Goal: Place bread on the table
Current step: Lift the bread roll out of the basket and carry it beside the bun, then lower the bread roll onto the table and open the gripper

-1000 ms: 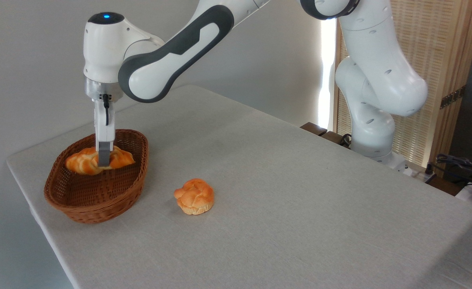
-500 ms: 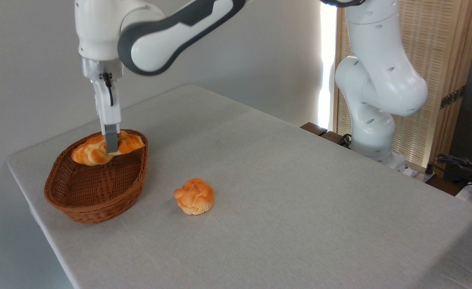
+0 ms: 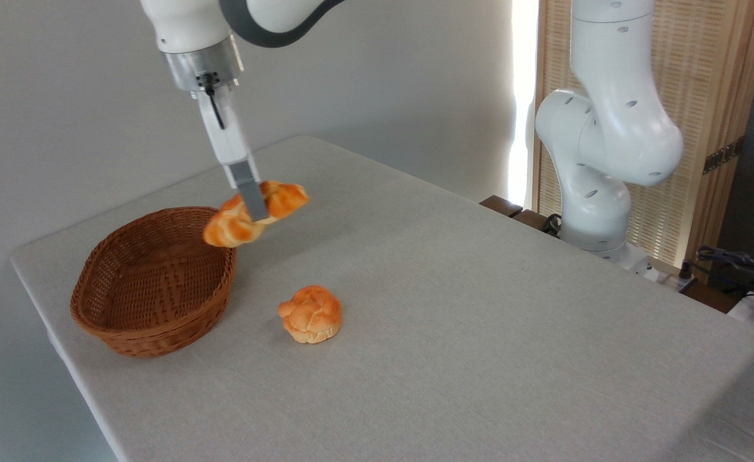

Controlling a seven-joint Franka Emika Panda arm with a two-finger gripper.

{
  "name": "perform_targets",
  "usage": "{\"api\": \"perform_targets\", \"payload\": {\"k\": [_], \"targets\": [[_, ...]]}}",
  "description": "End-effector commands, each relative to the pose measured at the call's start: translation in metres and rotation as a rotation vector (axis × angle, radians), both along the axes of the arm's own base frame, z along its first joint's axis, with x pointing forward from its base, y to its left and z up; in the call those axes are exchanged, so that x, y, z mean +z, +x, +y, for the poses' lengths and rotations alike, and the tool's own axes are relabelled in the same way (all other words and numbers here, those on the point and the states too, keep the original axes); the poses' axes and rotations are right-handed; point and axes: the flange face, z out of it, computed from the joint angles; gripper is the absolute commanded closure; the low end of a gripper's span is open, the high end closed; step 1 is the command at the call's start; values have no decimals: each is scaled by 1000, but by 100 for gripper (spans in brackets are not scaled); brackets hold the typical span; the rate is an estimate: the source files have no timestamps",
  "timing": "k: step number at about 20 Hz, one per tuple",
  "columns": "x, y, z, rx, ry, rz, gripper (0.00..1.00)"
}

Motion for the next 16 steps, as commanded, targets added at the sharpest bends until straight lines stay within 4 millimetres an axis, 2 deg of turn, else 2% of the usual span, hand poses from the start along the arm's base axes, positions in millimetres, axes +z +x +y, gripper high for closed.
{"api": "perform_targets", "payload": {"k": [1,3,6,8,9,12,16], "targets": [[-21,-27,10,-42,53,41,67],[-31,-34,3,-75,96,46,60],[-48,-42,-3,-123,175,44,42],[-57,-47,-8,-132,192,50,25],[-62,-50,-14,-145,195,55,22],[-72,-52,-20,-153,191,50,3],[-80,-53,-23,-156,197,64,0]]}}
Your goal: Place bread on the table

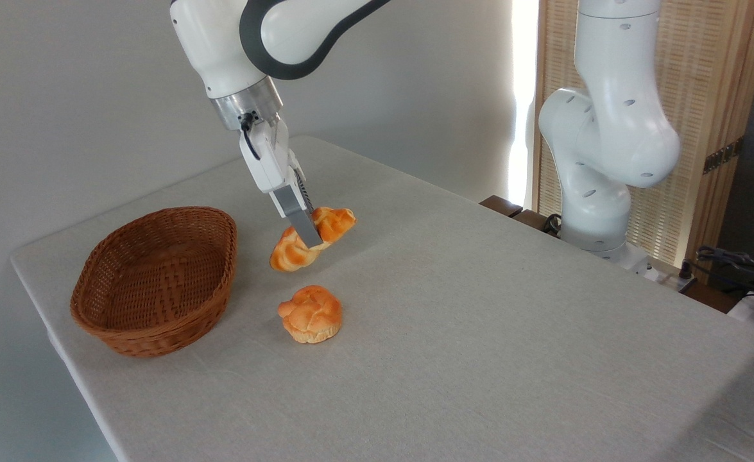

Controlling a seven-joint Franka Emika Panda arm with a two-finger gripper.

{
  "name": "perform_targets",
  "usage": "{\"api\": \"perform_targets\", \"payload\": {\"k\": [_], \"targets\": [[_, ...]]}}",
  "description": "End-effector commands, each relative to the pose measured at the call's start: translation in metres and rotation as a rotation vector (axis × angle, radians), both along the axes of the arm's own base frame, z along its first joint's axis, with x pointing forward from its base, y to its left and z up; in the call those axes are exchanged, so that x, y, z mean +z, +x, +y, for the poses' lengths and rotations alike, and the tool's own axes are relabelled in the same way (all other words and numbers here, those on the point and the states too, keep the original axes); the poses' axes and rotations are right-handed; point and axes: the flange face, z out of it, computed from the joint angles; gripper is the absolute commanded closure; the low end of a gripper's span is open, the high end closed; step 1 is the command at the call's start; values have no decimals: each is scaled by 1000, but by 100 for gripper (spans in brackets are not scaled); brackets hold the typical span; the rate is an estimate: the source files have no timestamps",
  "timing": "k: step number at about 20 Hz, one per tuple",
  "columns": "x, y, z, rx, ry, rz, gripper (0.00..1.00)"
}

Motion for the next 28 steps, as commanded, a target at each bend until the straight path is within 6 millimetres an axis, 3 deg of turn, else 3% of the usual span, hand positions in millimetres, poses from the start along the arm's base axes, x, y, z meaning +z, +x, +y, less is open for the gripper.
{"api": "perform_targets", "payload": {"k": [1,3,10,20,23,28], "targets": [[-7,-2,-2,-7,14,-8,0],[-13,-5,-12,-27,17,2,0],[-9,-4,-10,-24,15,-4,0],[9,3,-5,-6,1,-33,0],[29,12,-2,28,-13,-70,0],[95,51,46,294,-56,-213,0]]}}
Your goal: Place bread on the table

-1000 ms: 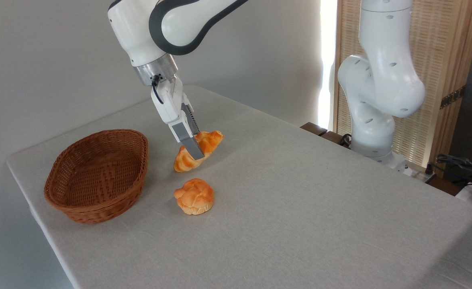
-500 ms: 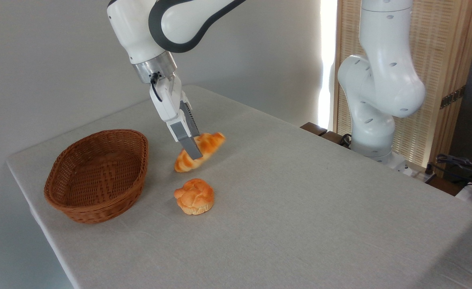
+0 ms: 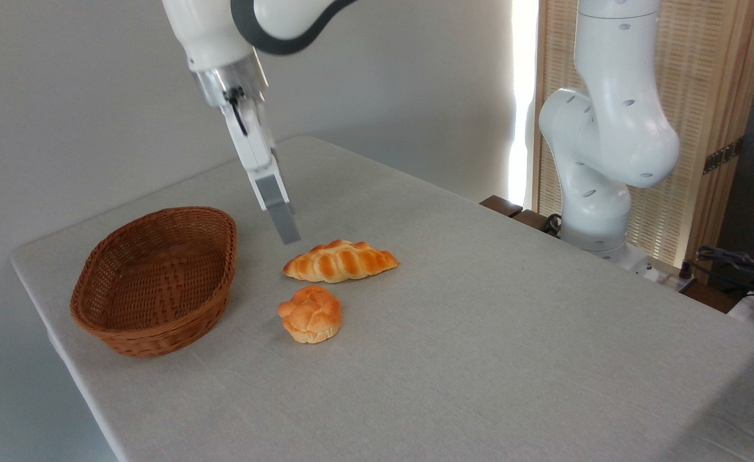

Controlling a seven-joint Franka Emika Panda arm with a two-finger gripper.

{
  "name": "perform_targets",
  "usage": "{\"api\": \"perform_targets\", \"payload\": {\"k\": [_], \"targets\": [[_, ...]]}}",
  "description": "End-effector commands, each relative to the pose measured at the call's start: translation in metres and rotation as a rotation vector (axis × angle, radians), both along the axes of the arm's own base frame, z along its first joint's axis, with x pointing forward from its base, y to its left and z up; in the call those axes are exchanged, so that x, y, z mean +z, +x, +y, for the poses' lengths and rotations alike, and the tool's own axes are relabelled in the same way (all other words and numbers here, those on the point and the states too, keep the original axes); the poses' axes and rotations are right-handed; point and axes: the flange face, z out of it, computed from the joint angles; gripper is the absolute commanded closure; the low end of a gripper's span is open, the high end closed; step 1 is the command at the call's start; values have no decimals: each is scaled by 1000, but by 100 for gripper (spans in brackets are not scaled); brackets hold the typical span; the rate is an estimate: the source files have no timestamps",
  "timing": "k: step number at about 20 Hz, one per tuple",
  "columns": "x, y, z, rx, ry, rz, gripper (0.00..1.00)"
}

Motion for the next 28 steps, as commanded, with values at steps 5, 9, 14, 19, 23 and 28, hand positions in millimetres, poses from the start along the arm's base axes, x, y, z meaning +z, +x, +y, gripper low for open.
{"api": "perform_targets", "payload": {"k": [5,9,14,19,23,28], "targets": [[88,49,108,304,-59,-160,0],[106,54,156,407,-124,-142,0],[109,52,186,460,-119,-114,0],[108,51,193,489,-150,-87,0],[107,50,194,487,-139,-82,0],[108,50,205,503,-130,-84,0]]}}
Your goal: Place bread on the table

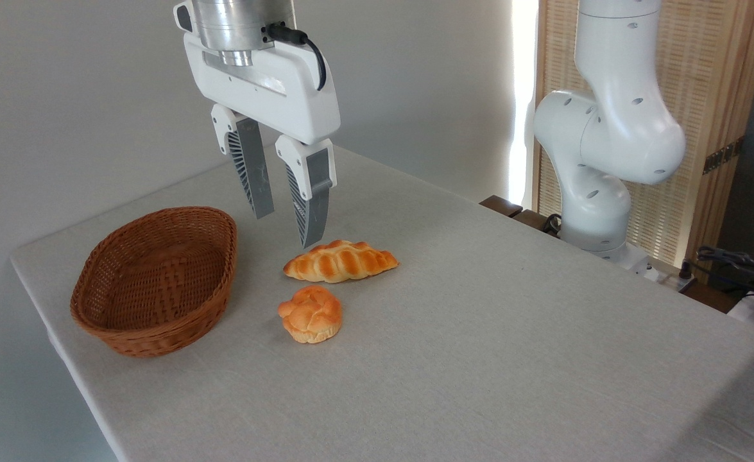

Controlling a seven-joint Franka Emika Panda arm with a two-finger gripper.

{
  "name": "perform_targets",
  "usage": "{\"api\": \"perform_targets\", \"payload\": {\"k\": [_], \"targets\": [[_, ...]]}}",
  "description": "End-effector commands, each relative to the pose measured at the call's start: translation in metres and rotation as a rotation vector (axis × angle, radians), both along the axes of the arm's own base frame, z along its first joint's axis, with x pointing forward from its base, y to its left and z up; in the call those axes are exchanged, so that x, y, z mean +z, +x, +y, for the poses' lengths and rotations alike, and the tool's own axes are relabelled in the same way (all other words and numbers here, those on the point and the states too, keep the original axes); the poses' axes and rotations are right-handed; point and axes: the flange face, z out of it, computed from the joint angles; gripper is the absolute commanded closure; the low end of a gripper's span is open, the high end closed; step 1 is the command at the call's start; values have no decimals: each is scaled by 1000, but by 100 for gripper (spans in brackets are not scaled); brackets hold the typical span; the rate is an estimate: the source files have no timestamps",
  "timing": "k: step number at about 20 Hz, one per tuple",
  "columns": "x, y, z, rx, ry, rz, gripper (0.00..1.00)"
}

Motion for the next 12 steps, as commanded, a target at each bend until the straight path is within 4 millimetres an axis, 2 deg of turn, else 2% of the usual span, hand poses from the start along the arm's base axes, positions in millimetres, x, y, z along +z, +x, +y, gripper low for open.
{"api": "perform_targets", "payload": {"k": [1,12], "targets": [[5,-1,12,39,0,16,0],[8,-1,16,36,49,15,0]]}}
